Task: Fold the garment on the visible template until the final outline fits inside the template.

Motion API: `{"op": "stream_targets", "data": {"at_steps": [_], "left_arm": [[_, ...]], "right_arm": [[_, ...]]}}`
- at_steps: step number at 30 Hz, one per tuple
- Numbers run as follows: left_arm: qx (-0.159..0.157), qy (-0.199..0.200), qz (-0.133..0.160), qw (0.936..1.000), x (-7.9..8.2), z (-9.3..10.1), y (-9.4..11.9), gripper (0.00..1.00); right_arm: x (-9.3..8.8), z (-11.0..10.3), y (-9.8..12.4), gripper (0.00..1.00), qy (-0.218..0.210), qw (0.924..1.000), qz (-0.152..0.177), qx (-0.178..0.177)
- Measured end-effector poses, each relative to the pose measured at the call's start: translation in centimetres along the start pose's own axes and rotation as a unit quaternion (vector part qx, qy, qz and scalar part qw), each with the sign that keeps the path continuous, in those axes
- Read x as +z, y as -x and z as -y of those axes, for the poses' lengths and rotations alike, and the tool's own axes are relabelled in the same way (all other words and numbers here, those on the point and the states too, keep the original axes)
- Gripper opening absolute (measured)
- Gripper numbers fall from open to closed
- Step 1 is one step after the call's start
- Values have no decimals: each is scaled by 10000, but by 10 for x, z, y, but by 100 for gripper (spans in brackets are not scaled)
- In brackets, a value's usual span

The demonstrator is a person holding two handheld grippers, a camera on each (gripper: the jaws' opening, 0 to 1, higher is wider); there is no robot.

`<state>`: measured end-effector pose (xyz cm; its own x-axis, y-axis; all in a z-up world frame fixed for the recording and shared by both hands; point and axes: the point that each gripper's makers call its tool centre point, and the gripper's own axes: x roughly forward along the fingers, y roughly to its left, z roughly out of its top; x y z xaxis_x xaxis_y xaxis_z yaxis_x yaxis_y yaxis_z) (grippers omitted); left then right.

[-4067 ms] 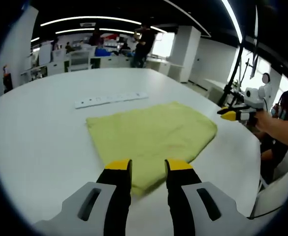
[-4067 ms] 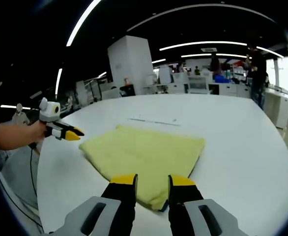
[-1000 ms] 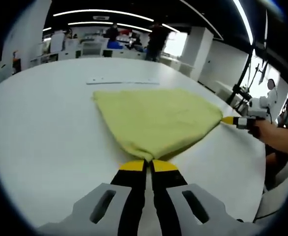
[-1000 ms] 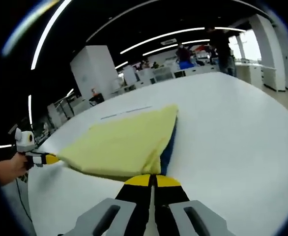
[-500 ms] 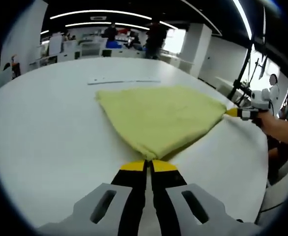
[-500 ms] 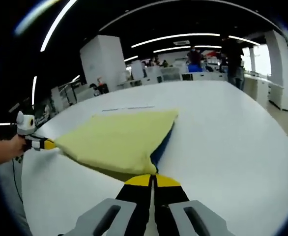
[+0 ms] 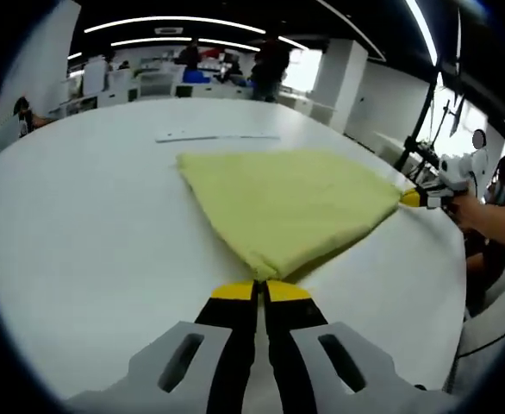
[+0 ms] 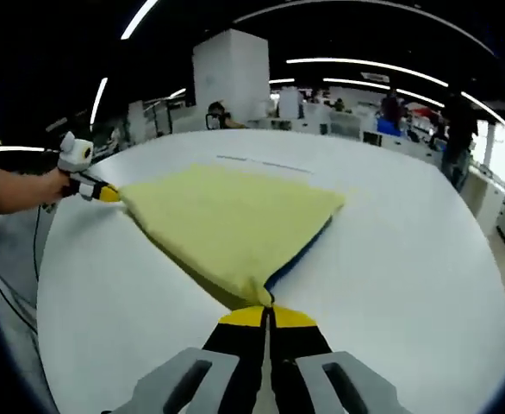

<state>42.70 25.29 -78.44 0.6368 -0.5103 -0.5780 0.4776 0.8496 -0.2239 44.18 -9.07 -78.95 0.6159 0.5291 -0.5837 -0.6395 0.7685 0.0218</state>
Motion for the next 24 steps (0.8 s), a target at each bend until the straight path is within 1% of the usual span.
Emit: {"op": "stream_targets", "data": {"at_steps": [3, 5, 9, 12, 17, 24], "left_arm": [[-48, 81, 1, 10000, -1, 2, 0, 0], [-44, 93, 76, 9999, 3, 4, 2, 1], [-50, 94, 149, 9998, 7, 5, 4, 2], [-47, 121, 166, 9998, 7, 5, 4, 3], [-8, 215, 237, 9995, 9, 3, 6, 4], [-27, 210, 191, 9996, 6, 4, 4, 3]], "right_arm": [[1, -5, 2, 0, 88, 10000, 27, 20], [3, -6, 2, 0, 136, 9999, 59, -4], [9, -2, 2, 9, 5, 9998, 184, -98], [10, -2, 1, 7, -51, 9997, 195, -101], [-2, -5, -5, 8, -176, 9998, -21, -84], [-4, -5, -9, 2, -149, 9998, -58, -75]]}}
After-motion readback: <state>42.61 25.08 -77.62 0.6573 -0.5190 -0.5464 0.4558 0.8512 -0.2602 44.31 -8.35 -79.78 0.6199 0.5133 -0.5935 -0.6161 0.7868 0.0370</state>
